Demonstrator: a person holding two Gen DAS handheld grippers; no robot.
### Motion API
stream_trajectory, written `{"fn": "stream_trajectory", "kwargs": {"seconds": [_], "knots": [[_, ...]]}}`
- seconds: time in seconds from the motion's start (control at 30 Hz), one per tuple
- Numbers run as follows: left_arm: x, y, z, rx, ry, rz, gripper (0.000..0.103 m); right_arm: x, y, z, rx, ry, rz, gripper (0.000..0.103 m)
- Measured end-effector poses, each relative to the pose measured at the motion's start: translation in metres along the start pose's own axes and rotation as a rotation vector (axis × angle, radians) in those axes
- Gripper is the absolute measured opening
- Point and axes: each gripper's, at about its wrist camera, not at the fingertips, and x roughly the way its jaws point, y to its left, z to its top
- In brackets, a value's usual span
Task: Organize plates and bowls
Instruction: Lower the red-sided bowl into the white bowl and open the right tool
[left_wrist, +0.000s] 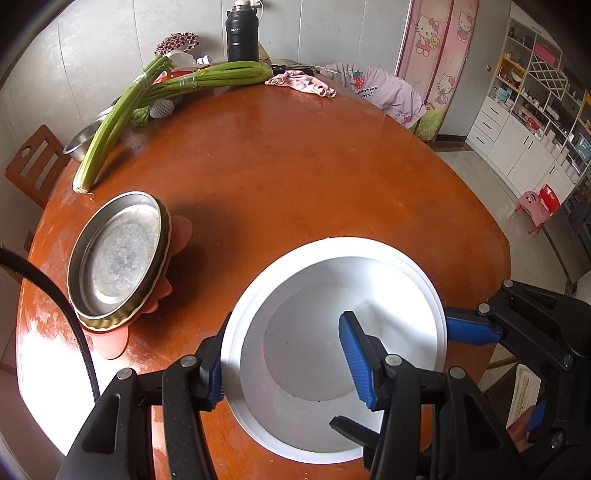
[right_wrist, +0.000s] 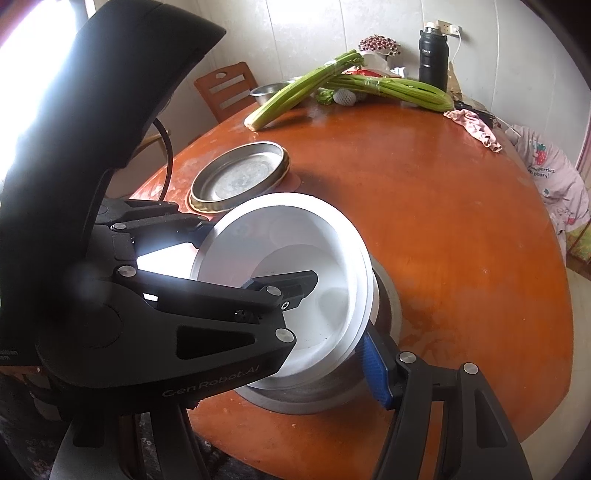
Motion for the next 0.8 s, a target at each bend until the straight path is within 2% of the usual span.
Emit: {"fn": "stream_trajectory", "kwargs": {"seconds": [0.8], "knots": [[0.0060, 0.0103, 0.0009, -0.008, 0.002, 0.000, 0.053, 0.0044, -0.0020, 0.0021, -0.018, 0.008, -0.029, 0.069]]}}
